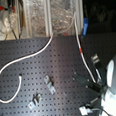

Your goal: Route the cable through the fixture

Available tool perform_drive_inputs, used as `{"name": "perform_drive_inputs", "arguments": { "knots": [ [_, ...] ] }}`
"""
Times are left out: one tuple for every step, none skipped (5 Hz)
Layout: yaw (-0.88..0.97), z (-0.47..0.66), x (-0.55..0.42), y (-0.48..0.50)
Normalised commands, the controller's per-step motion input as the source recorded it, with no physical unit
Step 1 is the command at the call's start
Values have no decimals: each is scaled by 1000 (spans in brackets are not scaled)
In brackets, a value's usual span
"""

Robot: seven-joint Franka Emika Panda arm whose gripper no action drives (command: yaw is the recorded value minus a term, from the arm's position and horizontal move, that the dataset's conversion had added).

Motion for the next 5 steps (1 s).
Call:
{"name": "perform_drive_inputs", "arguments": {
  "knots": [
    [-154, 186, 34, 16],
    [0, 30, 64, -24],
    [-97, 209, 85, -138],
    [-89, 246, -5, -43],
    [0, 57, 25, 87]
  ]
}}
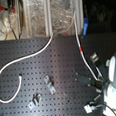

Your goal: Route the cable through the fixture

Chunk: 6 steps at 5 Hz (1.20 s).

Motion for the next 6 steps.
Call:
{"name": "perform_drive_inputs", "arguments": {
  "knots": [
    [494, 175, -140, -106],
    [509, 221, -198, -78],
    [466, 231, -203, -24],
    [671, 237, -76, 49],
    [66, -4, 10, -8],
    [554, 12, 125, 47]
  ]
}}
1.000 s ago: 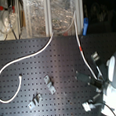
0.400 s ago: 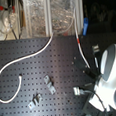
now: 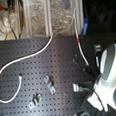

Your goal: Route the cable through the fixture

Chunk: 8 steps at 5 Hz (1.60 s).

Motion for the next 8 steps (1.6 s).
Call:
{"name": "perform_drive_inputs", "arguments": {
  "knots": [
    [877, 49, 75, 37],
    [206, 0, 44, 11],
    [6, 0, 3, -3],
    [0, 500, 0, 0],
    [-77, 375, -92, 124],
    [-149, 147, -267, 292],
    [-89, 58, -417, 208],
    [-57, -24, -89, 100]
  ]
}}
